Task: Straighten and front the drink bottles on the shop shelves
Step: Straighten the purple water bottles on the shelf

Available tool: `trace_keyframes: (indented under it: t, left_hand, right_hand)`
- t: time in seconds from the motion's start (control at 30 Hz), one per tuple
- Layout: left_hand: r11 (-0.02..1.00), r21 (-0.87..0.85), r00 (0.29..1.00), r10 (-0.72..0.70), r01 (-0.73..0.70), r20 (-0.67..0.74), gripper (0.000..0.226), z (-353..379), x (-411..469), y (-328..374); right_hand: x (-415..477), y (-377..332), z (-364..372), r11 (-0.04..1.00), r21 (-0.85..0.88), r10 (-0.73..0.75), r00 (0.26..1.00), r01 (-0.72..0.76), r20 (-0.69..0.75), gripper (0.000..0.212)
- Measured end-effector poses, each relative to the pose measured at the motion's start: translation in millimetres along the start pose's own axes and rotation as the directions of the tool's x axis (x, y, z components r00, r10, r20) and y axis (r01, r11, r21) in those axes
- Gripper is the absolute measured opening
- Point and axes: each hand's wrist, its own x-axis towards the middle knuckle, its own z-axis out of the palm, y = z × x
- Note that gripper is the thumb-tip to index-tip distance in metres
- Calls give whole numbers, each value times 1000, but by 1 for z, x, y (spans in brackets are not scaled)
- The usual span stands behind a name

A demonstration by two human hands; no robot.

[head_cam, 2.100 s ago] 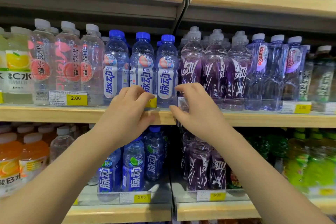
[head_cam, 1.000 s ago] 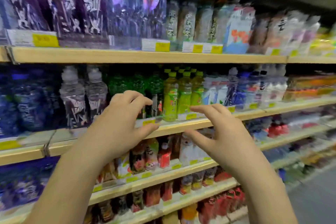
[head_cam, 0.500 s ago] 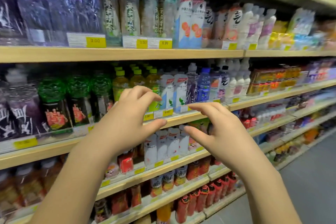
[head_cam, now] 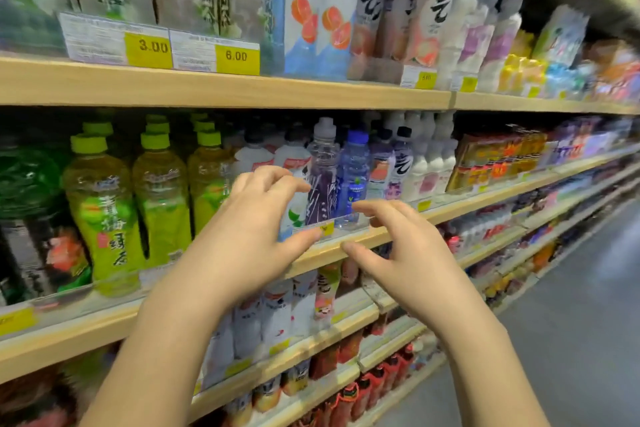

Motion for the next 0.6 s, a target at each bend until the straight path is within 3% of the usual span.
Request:
trace_keyframes:
  t: [0.33,0.6]
  left_hand:
    - [1000,-27,999,-12,13,41,59,51,65,-19]
    - [983,104,988,-154,153,3,62,75,83,3]
  right_hand:
    - [67,72,34,990,144,8,1000,-10,13,49]
    - [109,129,32,961,242,-144,989,131,36,42]
